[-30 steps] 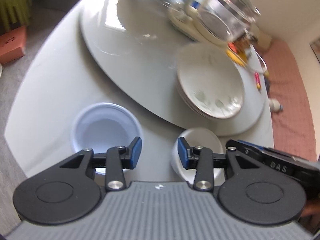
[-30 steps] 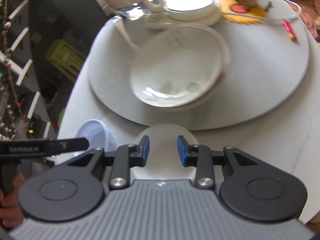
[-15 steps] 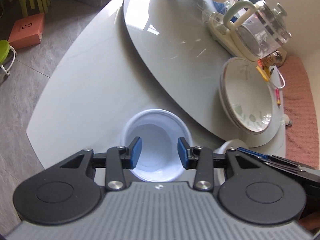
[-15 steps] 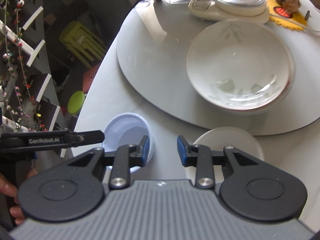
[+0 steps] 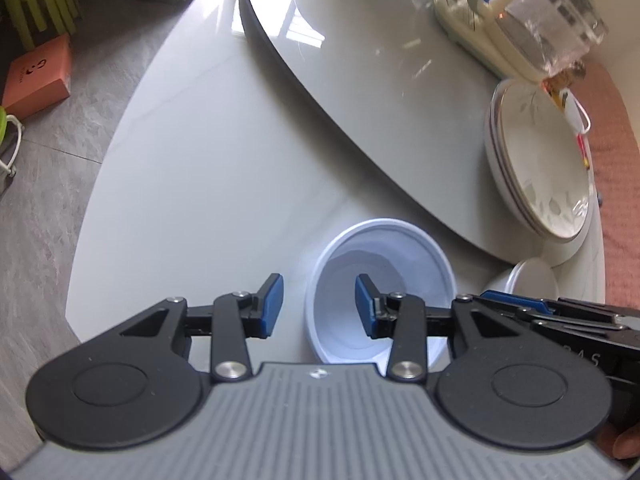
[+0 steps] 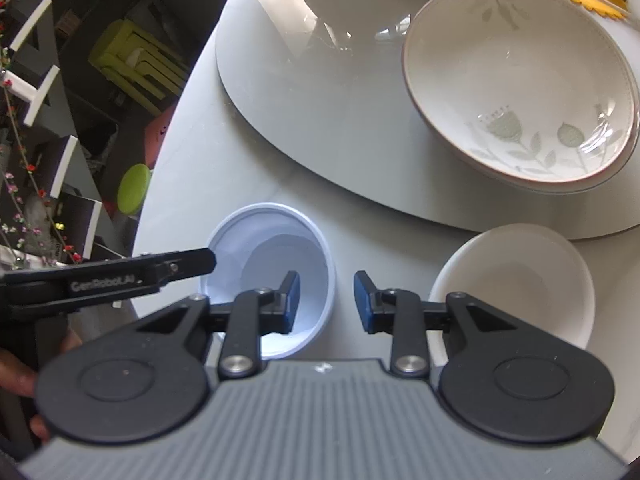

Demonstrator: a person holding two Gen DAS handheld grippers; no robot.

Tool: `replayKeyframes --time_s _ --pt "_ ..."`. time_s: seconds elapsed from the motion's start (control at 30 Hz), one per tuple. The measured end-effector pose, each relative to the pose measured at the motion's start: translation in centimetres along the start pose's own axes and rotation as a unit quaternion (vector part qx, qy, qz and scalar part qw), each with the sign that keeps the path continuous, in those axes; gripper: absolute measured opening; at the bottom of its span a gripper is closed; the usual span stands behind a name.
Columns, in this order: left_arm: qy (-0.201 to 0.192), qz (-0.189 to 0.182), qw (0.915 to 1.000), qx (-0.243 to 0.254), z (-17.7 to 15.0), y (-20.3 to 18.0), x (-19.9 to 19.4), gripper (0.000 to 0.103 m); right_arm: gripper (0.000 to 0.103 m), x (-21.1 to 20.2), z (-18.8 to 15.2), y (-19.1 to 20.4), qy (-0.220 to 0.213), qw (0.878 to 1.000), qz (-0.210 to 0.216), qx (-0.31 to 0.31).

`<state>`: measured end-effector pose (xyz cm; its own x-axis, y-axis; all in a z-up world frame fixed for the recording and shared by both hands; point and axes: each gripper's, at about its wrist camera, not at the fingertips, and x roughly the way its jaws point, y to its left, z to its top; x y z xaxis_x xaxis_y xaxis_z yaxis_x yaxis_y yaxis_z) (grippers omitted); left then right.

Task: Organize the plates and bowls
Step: 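Move both grippers to the pale-blue-lined bowl and clamp its rim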

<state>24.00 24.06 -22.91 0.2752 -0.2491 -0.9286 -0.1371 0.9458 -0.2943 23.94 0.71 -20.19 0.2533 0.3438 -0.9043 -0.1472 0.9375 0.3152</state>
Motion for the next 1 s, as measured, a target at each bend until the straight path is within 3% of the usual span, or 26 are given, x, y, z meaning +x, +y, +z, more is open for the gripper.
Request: replayKeyframes --time_s 0.43,0.6,0.8,0.87,1.0 --pt "0.024 0.006 0.9975 0.066 0.7 0.5 2.3 0.045 0.032 2.5 -0.2 1.0 0.009 0.999 -0.039 0.010" --pt "0.035 0.002 0.9969 0.071 0.8 1.0 2.8 0.043 0.030 2.9 -0.2 1.0 0.013 0.999 -0.047 0.020" --pt "0.038 0.008 0.9953 0.089 0.6 0.9 3.1 0.027 0.019 3.5 -0.4 1.1 0.017 0.998 -0.047 0.029" --pt "0.040 0.009 0.9948 0.093 0.5 0.9 3.3 0.010 0.016 3.5 -0.5 1.0 0.017 0.998 -0.044 0.034" --pt "0.032 0.002 0.9958 0.086 0.6 1.1 2.9 0.007 0.013 3.7 -0.4 1.0 0.023 0.998 -0.039 0.040"
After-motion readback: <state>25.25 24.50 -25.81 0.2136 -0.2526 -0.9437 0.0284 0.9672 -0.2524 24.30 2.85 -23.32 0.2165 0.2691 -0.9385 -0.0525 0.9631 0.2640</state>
